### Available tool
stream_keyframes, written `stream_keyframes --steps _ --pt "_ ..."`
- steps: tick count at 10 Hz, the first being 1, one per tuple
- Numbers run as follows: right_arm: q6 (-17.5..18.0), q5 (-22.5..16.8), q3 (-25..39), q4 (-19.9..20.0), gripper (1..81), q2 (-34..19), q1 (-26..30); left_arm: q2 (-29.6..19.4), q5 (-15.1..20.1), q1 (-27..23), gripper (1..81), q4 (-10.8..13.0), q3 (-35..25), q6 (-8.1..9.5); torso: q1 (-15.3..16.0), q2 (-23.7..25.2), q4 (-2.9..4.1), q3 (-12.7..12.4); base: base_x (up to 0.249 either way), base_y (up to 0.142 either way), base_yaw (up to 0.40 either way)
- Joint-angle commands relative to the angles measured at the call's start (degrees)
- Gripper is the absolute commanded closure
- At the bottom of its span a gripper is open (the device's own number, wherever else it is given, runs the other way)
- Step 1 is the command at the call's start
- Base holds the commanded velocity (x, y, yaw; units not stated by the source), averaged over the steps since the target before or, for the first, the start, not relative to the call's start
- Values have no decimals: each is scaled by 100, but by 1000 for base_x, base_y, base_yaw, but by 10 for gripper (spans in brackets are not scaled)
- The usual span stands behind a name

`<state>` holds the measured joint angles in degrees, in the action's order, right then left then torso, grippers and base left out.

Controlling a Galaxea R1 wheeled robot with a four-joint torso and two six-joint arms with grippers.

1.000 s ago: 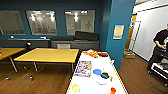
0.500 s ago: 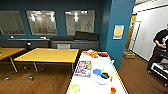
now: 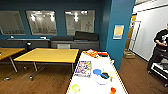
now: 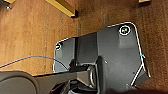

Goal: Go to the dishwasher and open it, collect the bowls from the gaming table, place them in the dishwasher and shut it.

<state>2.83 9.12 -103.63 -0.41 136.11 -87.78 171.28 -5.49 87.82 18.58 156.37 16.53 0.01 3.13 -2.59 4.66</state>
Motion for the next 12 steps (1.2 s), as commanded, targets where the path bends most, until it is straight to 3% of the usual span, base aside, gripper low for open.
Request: stream_keyframes --steps 1,5,8,12 --pt "139 450 2697 199 10 -2539 483 -5 232 -252 10 -21 -18 8 0 0 0 0 0 0 0" --pt "130 380 3772 534 10 -3764 1362 -5 232 -244 10 -21 -18 8 0 0 0 0 0 0 0" --pt "130 284 4123 796 10 -4342 2022 -14 232 -252 10 -21 -18 8 -1 2 0 490 0 0 0" --pt "139 -515 4291 1192 10 -4607 3155 -32 232 -252 10 -21 -18 26 0 0 0 1163 0 0 0"
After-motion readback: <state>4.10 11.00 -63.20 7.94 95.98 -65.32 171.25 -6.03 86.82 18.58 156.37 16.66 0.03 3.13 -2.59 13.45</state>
